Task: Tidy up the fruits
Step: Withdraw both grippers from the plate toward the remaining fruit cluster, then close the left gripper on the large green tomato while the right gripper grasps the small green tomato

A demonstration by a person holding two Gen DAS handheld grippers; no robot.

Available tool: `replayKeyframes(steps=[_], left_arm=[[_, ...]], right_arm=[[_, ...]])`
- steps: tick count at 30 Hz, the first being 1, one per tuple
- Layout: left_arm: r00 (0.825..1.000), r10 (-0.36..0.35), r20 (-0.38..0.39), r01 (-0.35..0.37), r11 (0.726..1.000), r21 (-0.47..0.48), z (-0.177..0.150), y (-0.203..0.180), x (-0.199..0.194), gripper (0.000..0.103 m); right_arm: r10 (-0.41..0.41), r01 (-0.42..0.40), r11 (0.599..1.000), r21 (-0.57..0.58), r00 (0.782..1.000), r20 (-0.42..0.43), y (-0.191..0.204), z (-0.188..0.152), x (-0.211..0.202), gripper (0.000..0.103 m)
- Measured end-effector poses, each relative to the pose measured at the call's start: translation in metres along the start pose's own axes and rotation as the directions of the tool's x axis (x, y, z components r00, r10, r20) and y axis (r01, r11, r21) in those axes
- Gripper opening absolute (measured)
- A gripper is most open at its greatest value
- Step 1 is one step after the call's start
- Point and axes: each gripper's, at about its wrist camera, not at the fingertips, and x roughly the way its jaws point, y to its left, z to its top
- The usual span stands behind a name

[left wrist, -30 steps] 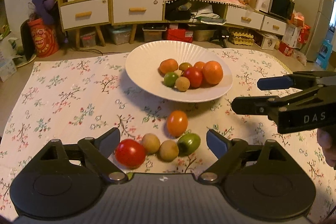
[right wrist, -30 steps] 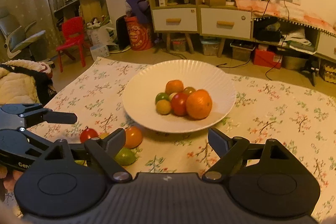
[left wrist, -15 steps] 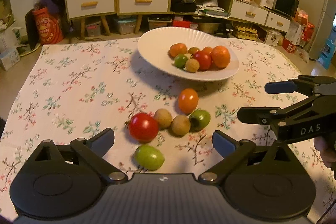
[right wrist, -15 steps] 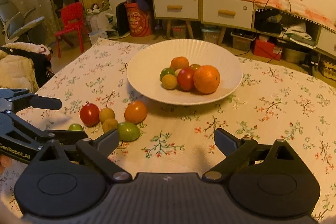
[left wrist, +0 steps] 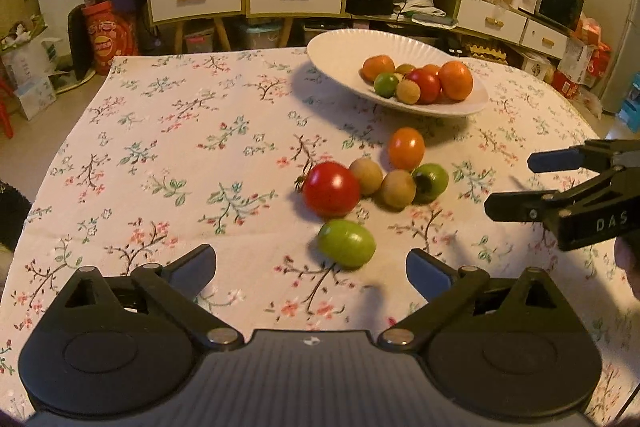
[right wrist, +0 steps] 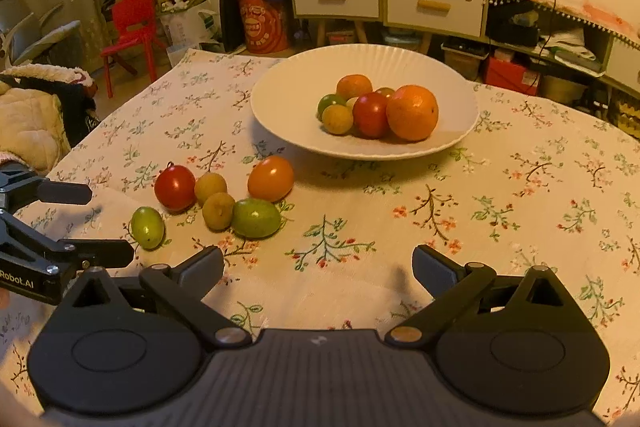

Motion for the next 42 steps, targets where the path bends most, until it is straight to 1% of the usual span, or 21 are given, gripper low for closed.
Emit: replayKeyframes(steps=[6,8,11,15,17,19,23,24,28,29,31,32,34,36,42], left_arm=[[1.000,0.007,0.009,-0.007,1.000,0.022,-0.005,0.001,0.007,0.097],[1.000,0.017,0.004,-0.018,0.999,0.031,-0.007,-0.001,0.011,0.097],[1.000,0.014,-0.006,-0.014,1.000,0.026,-0.009,-0.003,0.016,0.096],[1.000,0.020,0.016,-0.021,0.999,0.039,-0.010,-0.008,0.017,0.093],[1.000,0.013,0.027,-0.014,0.999,0.038,-0.009,-0.010,0.018,0.087],[0.999,0.003,0.037,-0.005,0.999,0.040,-0.007,-0.011,0.018,0.078],[0.999,-0.015,0.048,0.013,0.999,0.049,-0.006,-0.015,0.018,0.068],[0.998,-0.022,0.050,0.020,0.998,0.051,-0.006,-0.016,0.018,0.064],[0.997,-0.049,0.053,0.046,0.997,0.059,-0.004,-0.018,0.017,0.051],[0.997,-0.055,0.053,0.052,0.997,0.059,-0.004,-0.019,0.018,0.050],[0.996,-0.067,0.053,0.063,0.996,0.061,-0.003,-0.020,0.019,0.042],[0.996,-0.070,0.053,0.067,0.996,0.062,-0.003,-0.020,0.019,0.040],[0.996,-0.078,0.053,0.075,0.995,0.059,-0.002,-0.020,0.019,0.030],[0.995,-0.083,0.051,0.081,0.995,0.052,-0.002,-0.020,0.019,0.025],[0.995,-0.085,0.049,0.083,0.996,0.034,-0.002,-0.019,0.018,0.024]], right_arm=[[-0.005,0.005,1.000,-0.008,1.000,-0.015,0.002,-0.003,0.005,0.102],[-0.010,0.010,1.000,-0.013,1.000,-0.018,0.002,-0.005,0.006,0.102],[-0.018,0.018,1.000,-0.016,1.000,-0.022,0.001,-0.006,0.008,0.102],[-0.022,0.022,1.000,-0.012,0.999,-0.027,0.000,-0.008,0.010,0.102],[-0.025,0.025,1.000,-0.015,0.999,-0.030,0.001,-0.009,0.011,0.102],[-0.028,0.027,0.999,-0.019,0.999,-0.033,0.001,-0.010,0.012,0.102],[-0.041,0.040,0.998,-0.046,0.999,-0.027,0.004,-0.012,0.014,0.102],[-0.043,0.042,0.998,-0.051,0.999,-0.024,0.005,-0.012,0.014,0.102],[-0.042,0.041,0.998,-0.057,0.999,-0.019,0.006,-0.013,0.016,0.102],[-0.043,0.042,0.997,-0.059,0.999,-0.017,0.007,-0.013,0.016,0.103],[-0.045,0.044,0.997,-0.063,0.999,-0.014,0.007,-0.013,0.017,0.103],[-0.047,0.046,0.997,-0.065,0.999,-0.013,0.008,-0.013,0.018,0.103],[-0.051,0.050,0.996,-0.073,0.999,-0.007,0.009,-0.013,0.018,0.103],[-0.053,0.053,0.996,-0.078,0.999,-0.002,0.010,-0.013,0.019,0.103],[-0.047,0.049,0.995,-0.088,0.999,0.019,0.013,-0.013,0.022,0.103]])
